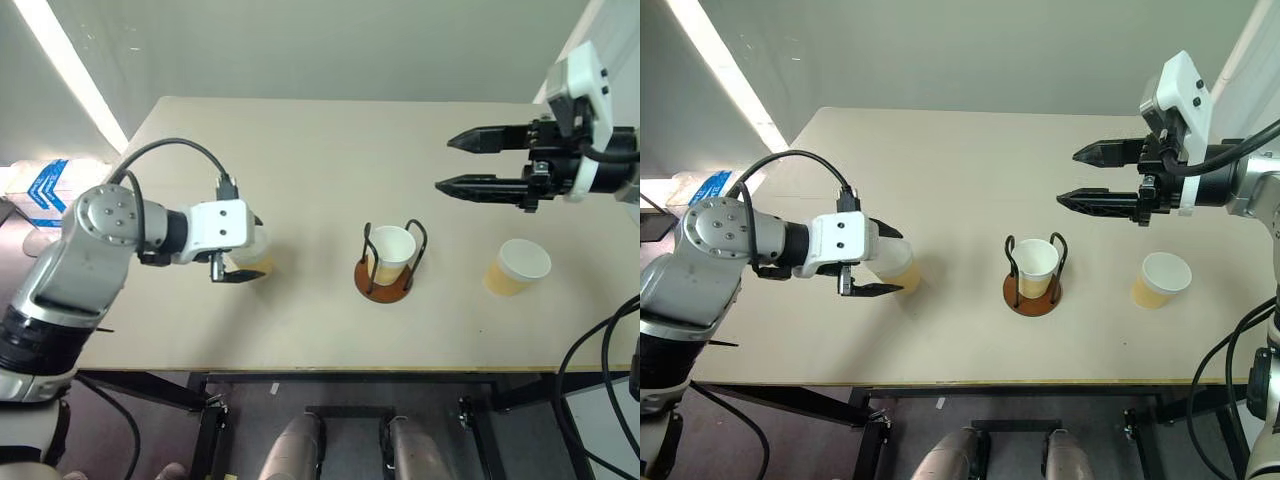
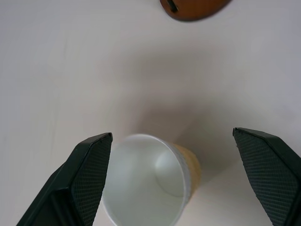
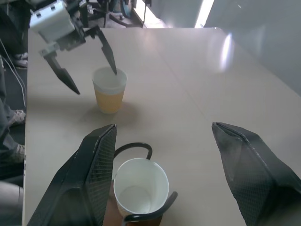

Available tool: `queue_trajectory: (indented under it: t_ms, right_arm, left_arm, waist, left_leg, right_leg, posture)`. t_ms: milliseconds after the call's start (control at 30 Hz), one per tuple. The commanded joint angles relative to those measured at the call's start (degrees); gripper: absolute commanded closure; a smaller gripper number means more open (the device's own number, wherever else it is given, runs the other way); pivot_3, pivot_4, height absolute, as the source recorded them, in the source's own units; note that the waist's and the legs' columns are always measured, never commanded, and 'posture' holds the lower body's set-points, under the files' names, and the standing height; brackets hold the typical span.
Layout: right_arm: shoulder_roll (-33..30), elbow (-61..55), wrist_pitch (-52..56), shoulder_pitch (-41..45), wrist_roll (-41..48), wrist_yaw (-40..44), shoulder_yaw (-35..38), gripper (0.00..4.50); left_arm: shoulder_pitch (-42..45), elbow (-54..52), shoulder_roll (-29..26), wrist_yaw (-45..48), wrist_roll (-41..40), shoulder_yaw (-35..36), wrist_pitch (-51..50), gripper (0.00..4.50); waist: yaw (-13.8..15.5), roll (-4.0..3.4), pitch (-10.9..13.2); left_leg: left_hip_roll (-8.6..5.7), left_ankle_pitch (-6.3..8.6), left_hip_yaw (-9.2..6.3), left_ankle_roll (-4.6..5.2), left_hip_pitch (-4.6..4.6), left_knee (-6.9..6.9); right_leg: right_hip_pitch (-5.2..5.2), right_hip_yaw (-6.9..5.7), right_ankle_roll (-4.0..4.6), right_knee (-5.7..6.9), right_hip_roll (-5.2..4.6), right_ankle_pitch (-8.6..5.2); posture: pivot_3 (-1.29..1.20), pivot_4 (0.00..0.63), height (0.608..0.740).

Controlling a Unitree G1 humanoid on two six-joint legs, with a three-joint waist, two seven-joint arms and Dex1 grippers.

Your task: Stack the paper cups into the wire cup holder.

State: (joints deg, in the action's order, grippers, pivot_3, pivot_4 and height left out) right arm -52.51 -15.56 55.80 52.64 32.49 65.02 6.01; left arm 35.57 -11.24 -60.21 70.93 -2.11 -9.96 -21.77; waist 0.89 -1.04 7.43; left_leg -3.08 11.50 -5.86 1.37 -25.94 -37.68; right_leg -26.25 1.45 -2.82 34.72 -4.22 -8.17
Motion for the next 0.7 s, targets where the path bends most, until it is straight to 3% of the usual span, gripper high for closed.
queue_trajectory:
  t_ms: [33, 467, 567, 700]
  right_arm:
    - [-1.36, -1.32, -0.47, 0.26, 1.83, -1.12, 2.25, 1.1]
    - [-2.52, -1.86, -1.36, -0.96, 4.6, -3.7, 2.49, 1.1]
    - [-2.57, -2.12, -1.61, -1.24, 5.07, -4.27, 2.63, 1.06]
    - [-2.62, -2.52, -2.51, -2.39, 5.8, -4.57, 3.22, 1.06]
  left_arm:
    - [-0.13, -0.41, -0.99, 0.21, 1.3, 0.12, 1.06, 0.0]
    - [2.2, 9.56, 1.54, 0.12, 8.0, -4.66, 7.81, 0.0]
    - [2.96, 11.36, 2.66, 0.4, 8.68, -5.15, 8.81, 0.53]
    - [4.08, 13.06, 4.4, 1.13, 8.53, -5.41, 9.53, 1.97]
  waist:
    - [0.0, 0.0, 0.0]
    - [0.03, 0.0, 0.0]
    - [0.02, 0.0, -0.01]
    - [-0.01, 0.0, -0.01]
  left_leg:
    - [0.0, 0.0, 0.0, 0.0, -0.01, 0.01]
    - [0.0, 0.0, -0.01, -0.07, -0.03, 0.02]
    - [0.0, -0.01, -0.01, -0.06, -0.04, 0.02]
    - [0.0, -0.01, -0.01, -0.06, -0.03, 0.06]
  right_leg:
    - [-0.02, 0.0, 0.01, 0.02, 0.0, -0.01]
    - [-0.08, 0.0, 0.03, 0.11, -0.01, -0.02]
    - [-0.08, 0.0, 0.03, 0.11, -0.02, -0.02]
    - [-0.1, -0.01, 0.03, 0.12, -0.02, -0.02]
  posture:
    - [0.0, 0.15, 0.74]
    - [0.0, 0.15, 0.74]
    - [0.0, 0.15, 0.74]
    - [0.0, 0.15, 0.74]
